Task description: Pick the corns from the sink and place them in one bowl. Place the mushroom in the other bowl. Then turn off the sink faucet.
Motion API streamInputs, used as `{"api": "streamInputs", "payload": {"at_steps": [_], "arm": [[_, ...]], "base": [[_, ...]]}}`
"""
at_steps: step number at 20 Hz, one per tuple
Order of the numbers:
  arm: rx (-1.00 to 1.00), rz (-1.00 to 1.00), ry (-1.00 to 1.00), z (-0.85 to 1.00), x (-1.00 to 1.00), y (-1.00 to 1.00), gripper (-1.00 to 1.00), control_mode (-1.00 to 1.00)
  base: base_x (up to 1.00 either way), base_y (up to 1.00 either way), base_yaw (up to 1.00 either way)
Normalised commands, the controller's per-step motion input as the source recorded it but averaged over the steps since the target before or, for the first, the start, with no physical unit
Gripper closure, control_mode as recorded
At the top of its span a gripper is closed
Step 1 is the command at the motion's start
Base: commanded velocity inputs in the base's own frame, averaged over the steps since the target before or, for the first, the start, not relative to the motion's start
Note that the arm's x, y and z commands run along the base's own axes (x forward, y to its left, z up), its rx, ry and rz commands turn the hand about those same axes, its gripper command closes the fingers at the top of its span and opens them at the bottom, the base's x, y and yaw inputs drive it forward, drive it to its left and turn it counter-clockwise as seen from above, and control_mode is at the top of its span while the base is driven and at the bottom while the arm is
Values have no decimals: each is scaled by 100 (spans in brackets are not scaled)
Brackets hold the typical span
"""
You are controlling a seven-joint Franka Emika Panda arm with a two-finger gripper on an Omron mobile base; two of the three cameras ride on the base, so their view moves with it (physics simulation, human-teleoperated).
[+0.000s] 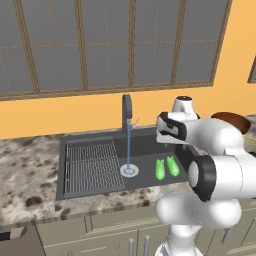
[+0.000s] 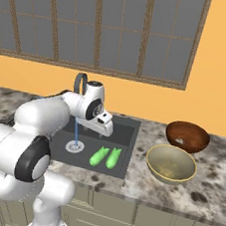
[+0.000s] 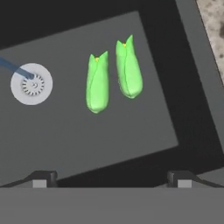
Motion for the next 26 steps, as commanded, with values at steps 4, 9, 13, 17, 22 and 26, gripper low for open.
{"api": "streamInputs", "payload": {"at_steps": [4, 9, 13, 17, 22, 26], "arm": [[0, 0, 17, -44, 21, 8, -100, -100], [0, 0, 4, -48, 3, 11, -100, -100], [0, 0, -1, -45, 0, 0, -100, -100], [0, 0, -2, -43, 0, 0, -100, -100], [0, 0, 0, -39, 1, 0, -100, -100], [0, 0, -2, -39, 10, 2, -100, -100]], "base": [[0, 0, 0], [0, 0, 0], [0, 0, 0], [0, 0, 0], [0, 0, 0], [0, 0, 0]]}}
